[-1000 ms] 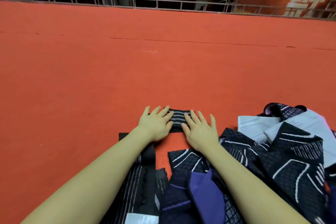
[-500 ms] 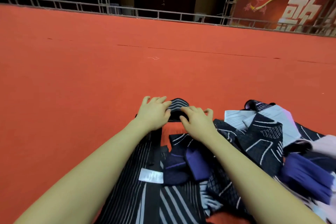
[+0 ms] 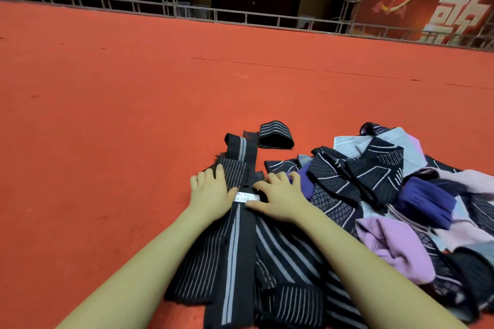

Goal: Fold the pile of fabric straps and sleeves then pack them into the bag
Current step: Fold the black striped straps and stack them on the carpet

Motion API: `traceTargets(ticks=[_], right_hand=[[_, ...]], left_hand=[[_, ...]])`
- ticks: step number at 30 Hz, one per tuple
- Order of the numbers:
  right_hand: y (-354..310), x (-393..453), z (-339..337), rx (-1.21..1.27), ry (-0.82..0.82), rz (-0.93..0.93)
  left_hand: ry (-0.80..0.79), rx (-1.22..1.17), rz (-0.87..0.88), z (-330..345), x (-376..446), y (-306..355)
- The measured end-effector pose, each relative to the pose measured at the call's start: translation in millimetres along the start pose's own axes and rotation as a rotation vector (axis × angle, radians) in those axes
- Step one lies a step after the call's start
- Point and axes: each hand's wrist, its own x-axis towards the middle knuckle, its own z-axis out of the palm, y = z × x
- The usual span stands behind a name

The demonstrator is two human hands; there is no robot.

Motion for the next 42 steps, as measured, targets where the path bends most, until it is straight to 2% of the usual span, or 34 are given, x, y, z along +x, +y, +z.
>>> traceTargets(ticks=[2,6,10,13,16,18,21,25,28,31,35,39,42], right_hand=[[-2.9,1.4,0.2,0.014,0.052,0.016],[-4.0,16.0,-5.8,0.135,0.188,0.071],[-10.5,34.6,-8.5,0.158,0.167,0.036],[-12.3,45.3,-3.7,0.274,0.17,0.04],[-9.9,47.7,-6.7,0.438,0.295,0.029],[-6.4,46.2,-14.7,0.481,0.368,0.03],[1.7,43.9,-26.4,0.4,0.484,-0.011],[18.0,36.1,-36.8,0.353,0.808,-0.075],[33.8,22.8,-48.6,0.3,0.972,-0.028],[56.0,3.5,-57.3,0.245,1.023,0.058],[78.5,-32.8,-42.2,0.243,0.867,0.039],[75.7,-53.6,-24.3,0.264,0.799,0.165],[68.7,-57.2,-21.9,0.255,0.679,0.129]], left_hand=[[0.05,-0.055,-0.034,4.5,-2.7,-4.5],[0.229,-0.14,0.044,4.0,0.8,-8.6],[0.282,-0.153,0.05,-2.0,8.8,-8.7],[0.45,-0.264,0.176,-0.8,12.1,-12.9],[0.651,-0.299,0.307,-3.3,16.7,-17.4],[0.712,-0.282,0.375,-12.1,21.6,-15.5],[0.795,-0.269,0.451,-30.9,27.5,-4.5],[0.876,-0.273,0.521,-49.5,29.0,18.6],[0.858,-0.319,0.552,-61.1,27.0,38.9],[0.752,-0.356,0.557,-58.7,24.4,57.4],[0.664,-0.297,0.601,-38.1,10.5,70.4],[0.55,-0.298,0.759,-14.8,-12.2,77.3],[0.535,-0.36,0.734,-13.9,-25.6,72.0]])
